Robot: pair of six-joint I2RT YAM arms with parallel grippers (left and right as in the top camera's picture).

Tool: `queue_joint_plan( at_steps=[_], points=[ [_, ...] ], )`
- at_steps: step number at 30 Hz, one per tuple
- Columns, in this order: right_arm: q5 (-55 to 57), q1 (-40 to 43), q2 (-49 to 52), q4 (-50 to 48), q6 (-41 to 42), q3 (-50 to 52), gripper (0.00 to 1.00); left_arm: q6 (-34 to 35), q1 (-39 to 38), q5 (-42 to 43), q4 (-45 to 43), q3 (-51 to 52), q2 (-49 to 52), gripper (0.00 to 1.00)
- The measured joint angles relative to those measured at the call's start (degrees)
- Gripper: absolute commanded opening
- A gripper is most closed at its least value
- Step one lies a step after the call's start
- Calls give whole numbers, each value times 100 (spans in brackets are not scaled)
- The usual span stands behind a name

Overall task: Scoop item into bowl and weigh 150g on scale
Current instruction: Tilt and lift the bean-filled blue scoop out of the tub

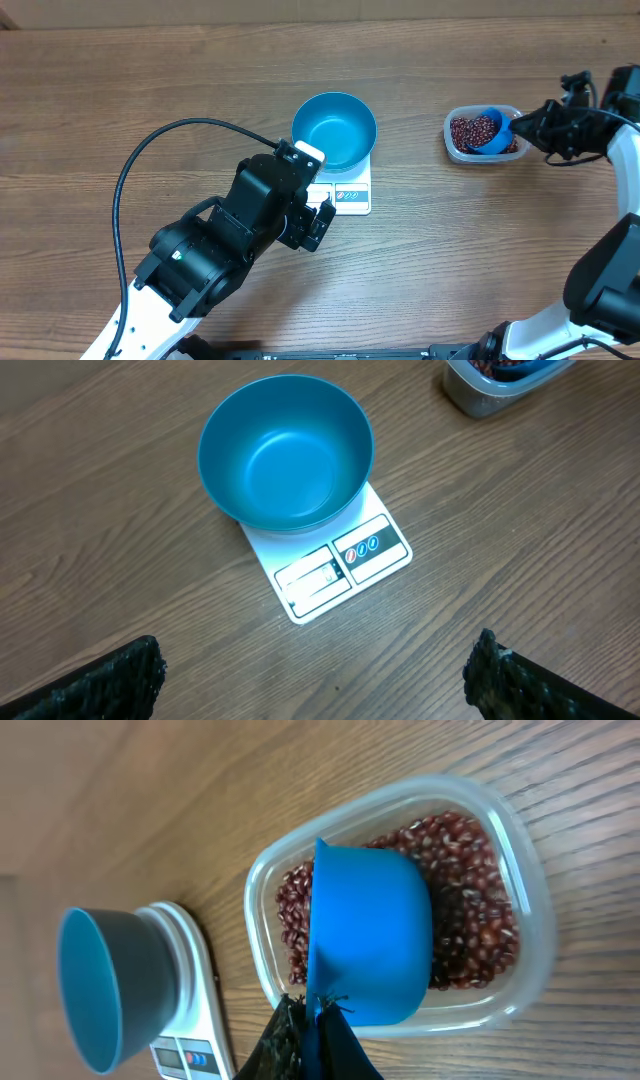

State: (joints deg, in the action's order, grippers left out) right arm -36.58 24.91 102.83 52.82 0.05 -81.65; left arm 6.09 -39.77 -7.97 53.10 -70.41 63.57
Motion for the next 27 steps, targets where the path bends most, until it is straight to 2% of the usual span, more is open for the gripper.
queue_joint_plan(
  at_steps=[11, 27],
  points=[
    [-785, 588, 0, 125, -7, 0, 4, -2, 0, 0, 0, 0, 0, 100],
    [-1958, 629, 0, 2, -131, 0, 4, -2, 0, 2, 9, 0, 0, 99]
  ],
)
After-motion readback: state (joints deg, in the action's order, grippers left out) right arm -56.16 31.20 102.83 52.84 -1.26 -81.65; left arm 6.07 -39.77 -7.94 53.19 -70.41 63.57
